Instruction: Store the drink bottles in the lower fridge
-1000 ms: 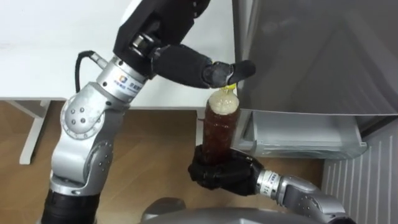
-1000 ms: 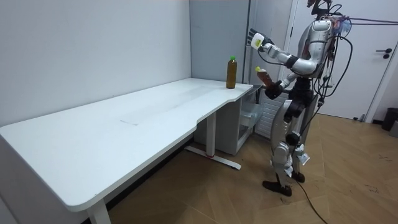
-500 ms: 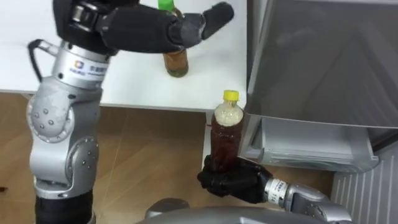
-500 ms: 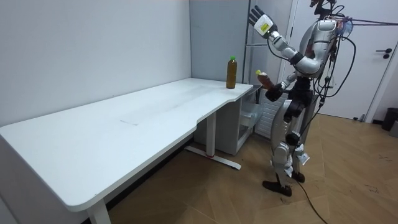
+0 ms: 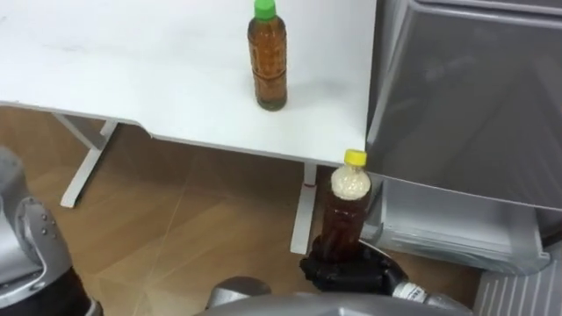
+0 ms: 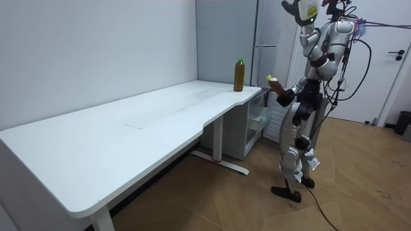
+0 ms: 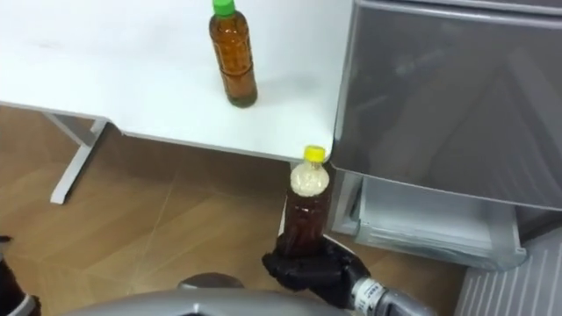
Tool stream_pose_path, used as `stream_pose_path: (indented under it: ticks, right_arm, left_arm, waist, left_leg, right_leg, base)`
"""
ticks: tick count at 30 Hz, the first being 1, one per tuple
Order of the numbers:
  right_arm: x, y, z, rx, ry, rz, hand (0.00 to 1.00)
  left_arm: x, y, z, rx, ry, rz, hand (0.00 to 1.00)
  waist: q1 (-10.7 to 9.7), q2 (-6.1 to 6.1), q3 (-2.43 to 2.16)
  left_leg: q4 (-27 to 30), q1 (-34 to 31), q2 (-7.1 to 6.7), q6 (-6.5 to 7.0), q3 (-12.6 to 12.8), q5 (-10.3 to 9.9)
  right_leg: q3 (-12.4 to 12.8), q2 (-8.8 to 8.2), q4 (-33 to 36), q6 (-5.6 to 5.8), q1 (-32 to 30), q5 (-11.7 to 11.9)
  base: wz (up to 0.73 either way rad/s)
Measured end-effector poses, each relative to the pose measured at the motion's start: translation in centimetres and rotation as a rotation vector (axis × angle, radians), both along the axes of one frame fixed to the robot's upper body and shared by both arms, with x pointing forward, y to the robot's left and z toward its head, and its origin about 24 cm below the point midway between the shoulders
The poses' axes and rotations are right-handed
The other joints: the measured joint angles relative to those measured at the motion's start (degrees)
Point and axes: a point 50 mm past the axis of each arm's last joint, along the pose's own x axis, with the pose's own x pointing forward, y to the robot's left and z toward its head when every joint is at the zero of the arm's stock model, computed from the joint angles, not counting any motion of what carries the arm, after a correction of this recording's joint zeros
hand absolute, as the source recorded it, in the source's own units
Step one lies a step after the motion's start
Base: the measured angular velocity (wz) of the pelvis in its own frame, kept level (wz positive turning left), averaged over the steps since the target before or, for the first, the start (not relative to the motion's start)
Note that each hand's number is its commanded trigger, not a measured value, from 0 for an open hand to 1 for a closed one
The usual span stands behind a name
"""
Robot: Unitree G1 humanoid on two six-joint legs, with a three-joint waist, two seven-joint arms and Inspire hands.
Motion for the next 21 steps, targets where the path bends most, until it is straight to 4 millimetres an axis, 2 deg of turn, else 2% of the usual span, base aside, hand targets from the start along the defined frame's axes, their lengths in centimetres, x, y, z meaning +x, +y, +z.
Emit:
stream_pose_path:
  ticks: [2,5,7,11,13,14,16,17,19,21]
  right_arm:
    - [-0.2,-0.1,-0.1,-0.017,0.009,-0.017,1.00]
    - [-0.5,-0.3,-0.2,-0.042,0.023,-0.036,1.00]
    - [-0.1,-0.4,-0.2,-0.063,0.018,-0.052,1.00]
    - [0.7,-0.7,0.3,-0.086,-0.007,-0.089,1.00]
    - [0.6,-0.7,0.2,-0.088,0.005,-0.111,1.00]
    - [0.5,-0.7,0.1,-0.090,0.015,-0.121,1.00]
    - [0.1,-0.9,-0.3,-0.099,0.063,-0.158,1.00]
    - [0.0,-0.9,-0.4,-0.103,0.073,-0.169,1.00]
    - [-0.2,-1.1,-0.7,-0.090,0.113,-0.234,1.00]
    - [-0.3,-1.2,-0.9,-0.096,0.130,-0.263,1.00]
  left_arm:
    - [-0.4,0.8,-0.3,-0.051,-0.018,0.064,0.00]
    - [-0.9,2.1,-2.2,-0.141,0.033,0.162,0.00]
    - [-0.7,3.1,-4.2,-0.221,0.103,0.229,0.00]
    - [-0.6,4.3,-8.0,-0.349,0.256,0.326,0.00]
    - [-0.6,4.8,-11.4,-0.427,0.405,0.365,0.00]
    - [-0.7,4.9,-12.3,-0.453,0.446,0.368,0.00]
    - [-0.7,4.3,-16.5,-0.562,0.635,0.336,0.00]
    - [-0.8,4.0,-17.7,-0.596,0.684,0.326,0.00]
    - [-1.7,2.9,-21.8,-0.732,0.858,0.296,0.00]
    - [-2.6,2.1,-24.1,-0.822,0.955,0.274,0.00]
  waist:
    - [0.53,-0.28,-0.08]
    - [0.71,-0.55,-0.36]
    - [0.44,-0.87,-0.54]
    - [-0.31,-0.90,-0.54]
    - [-1.05,-0.92,-0.55]
    - [-1.14,-0.97,-0.54]
    - [-1.28,-1.13,-0.52]
    - [-1.17,-1.18,-0.54]
    - [-1.43,-1.61,-0.52]
    - [-1.47,-1.90,-0.51]
  left_leg:
    - [0.03,0.03,0.00,0.00,0.00,0.00]
    - [-0.20,0.02,-0.05,0.00,-0.09,0.00]
    - [0.48,-0.09,-0.12,-0.01,-0.51,-0.03]
    - [0.48,-0.36,-0.19,0.02,-0.67,-0.02]
    - [0.11,-0.08,-0.30,0.05,-0.58,0.01]
    - [0.03,-0.07,-0.31,0.05,-0.56,0.01]
    - [-0.35,-0.03,-0.38,0.05,-0.34,0.00]
    - [-0.44,0.00,-0.43,0.05,-0.34,0.00]
    - [-0.56,0.09,-0.52,0.04,-0.28,0.00]
    - [-0.68,-0.05,-0.49,0.00,-0.17,-0.04]
  right_leg:
    - [0.00,0.00,-0.02,0.00,0.08,0.00]
    - [-0.10,0.00,-0.34,0.01,0.25,-0.01]
    - [-0.40,0.12,-1.02,0.00,0.70,-0.01]
    - [-0.30,0.26,-1.71,0.04,0.81,0.06]
    - [-0.24,0.11,-1.68,0.05,0.89,0.09]
    - [-0.19,0.10,-1.66,0.05,0.86,0.09]
    - [-0.23,0.08,-1.91,0.08,0.84,0.12]
    - [-0.24,0.05,-1.90,0.08,0.84,0.12]
    - [-0.28,-0.02,-1.96,0.09,0.80,0.12]
    - [-0.29,-0.06,-1.95,0.09,0.50,0.12]
  base:
    - [0.00]
    - [0.00]
    - [0.08]
    - [0.02]
    - [0.00]
    - [0.00]
    - [0.00]
    - [0.00]
    - [0.00]
    - [-0.05]
